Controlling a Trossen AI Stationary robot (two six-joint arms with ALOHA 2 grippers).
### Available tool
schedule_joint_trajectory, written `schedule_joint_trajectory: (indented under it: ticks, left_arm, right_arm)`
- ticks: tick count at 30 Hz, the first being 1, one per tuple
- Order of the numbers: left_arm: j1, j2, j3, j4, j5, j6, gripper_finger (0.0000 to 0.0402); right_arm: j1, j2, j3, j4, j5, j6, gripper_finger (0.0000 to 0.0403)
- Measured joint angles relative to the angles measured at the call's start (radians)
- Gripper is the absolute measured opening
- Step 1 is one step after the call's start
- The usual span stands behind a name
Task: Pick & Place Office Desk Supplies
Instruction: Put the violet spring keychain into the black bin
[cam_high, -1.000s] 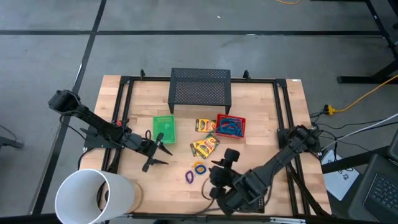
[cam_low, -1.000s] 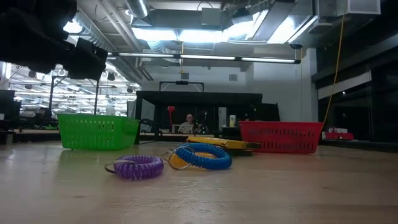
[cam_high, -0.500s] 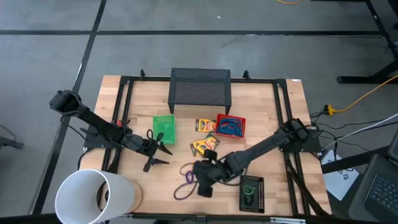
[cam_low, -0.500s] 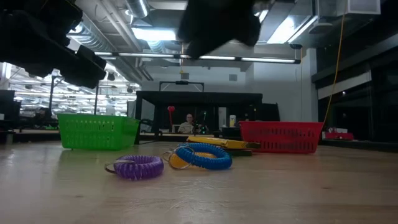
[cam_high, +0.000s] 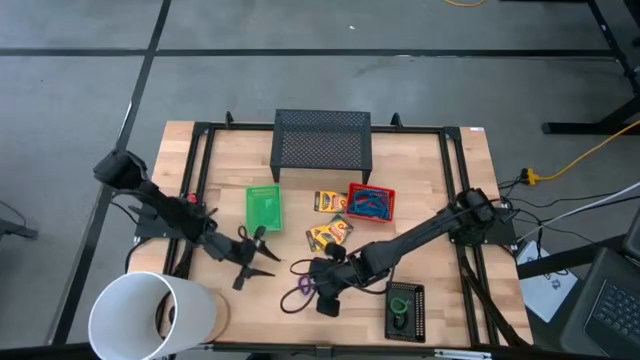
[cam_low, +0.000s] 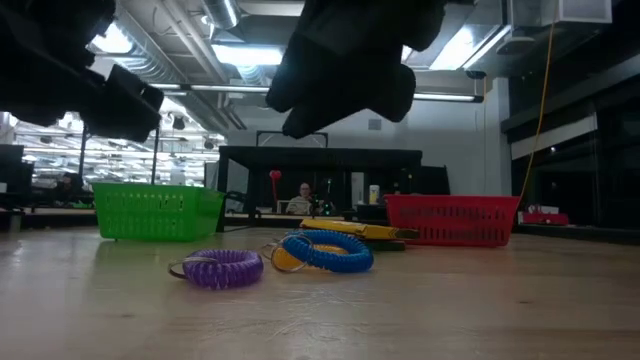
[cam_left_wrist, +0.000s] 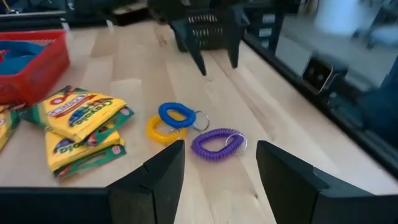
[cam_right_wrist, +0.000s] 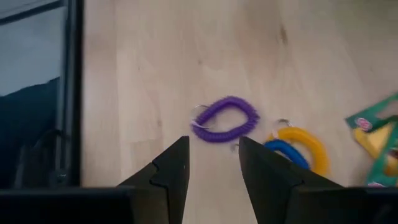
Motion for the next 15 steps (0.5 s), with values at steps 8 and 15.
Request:
schedule_joint_trajectory:
  ticks: [8,15]
  left_arm:
    - [-0.018,0.148,0.299,-0.400,-0.009,0.133,0.0196]
    - [-0.016,0.216,0.385,-0.441,0.006,0.214,0.0196]
  right_arm:
    - [-0.001,0.000,0.000,0.005,0.005,-0.018,0.0139]
    - [0.003,-0.008,0.000,0.012,0.001,-0.027,0.0139]
